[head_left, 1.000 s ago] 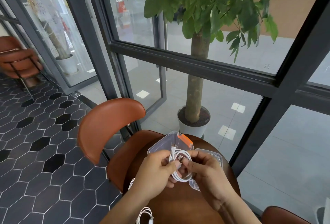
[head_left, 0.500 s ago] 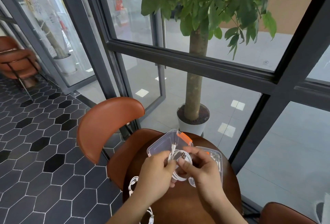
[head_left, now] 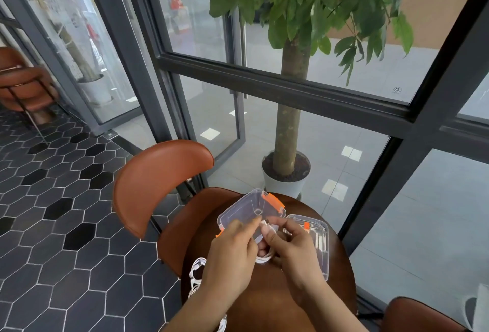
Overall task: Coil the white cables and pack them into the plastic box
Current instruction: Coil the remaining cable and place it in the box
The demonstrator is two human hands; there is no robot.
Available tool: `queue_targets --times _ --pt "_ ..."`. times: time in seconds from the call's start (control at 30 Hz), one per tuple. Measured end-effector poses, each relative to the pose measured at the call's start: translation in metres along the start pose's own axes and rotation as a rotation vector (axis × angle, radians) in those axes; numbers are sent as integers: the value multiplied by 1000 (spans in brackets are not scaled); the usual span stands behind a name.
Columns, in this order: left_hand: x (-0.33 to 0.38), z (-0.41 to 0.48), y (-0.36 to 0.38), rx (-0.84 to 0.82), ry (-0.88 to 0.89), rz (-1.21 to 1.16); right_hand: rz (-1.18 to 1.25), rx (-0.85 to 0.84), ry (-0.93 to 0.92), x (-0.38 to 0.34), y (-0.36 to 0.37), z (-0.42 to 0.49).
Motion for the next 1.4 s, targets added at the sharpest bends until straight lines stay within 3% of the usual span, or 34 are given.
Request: queue_targets --times 0.17,0.4,0.57,0.7,1.0,1.2,1.4 --pt "0 1 -1 -42 -46 -68 -110 -124 -24 1 -6 2" --pt "-11 2 3 -83 -315 -358 -105 -153 55 -2 -10 -1" --pt "-22 -1 7 -58 -408 -490 -210 -144 79 -3 -14 0" --pt "-24 -3 6 -46 -411 -500 -232 -116 62 5 -20 3" --pt "-21 -5 -1 31 -509 -642 98 -109 256 6 -23 -7" --pt "-19 -7 -3 60 -542 -675 -30 -91 115 4 -25 -10" --pt "-14 -11 2 -15 -496 -617 -118 -159 94 2 -24 -9"
Point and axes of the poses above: each hand's wrist, its own z-axis towards the middle knuckle, its own y-axis out of the palm, x = y × z, the point moved 1 cm from there along z, towards the middle knuckle, and after that the axes turned 9 degrees about x, right-handed, at the moved point
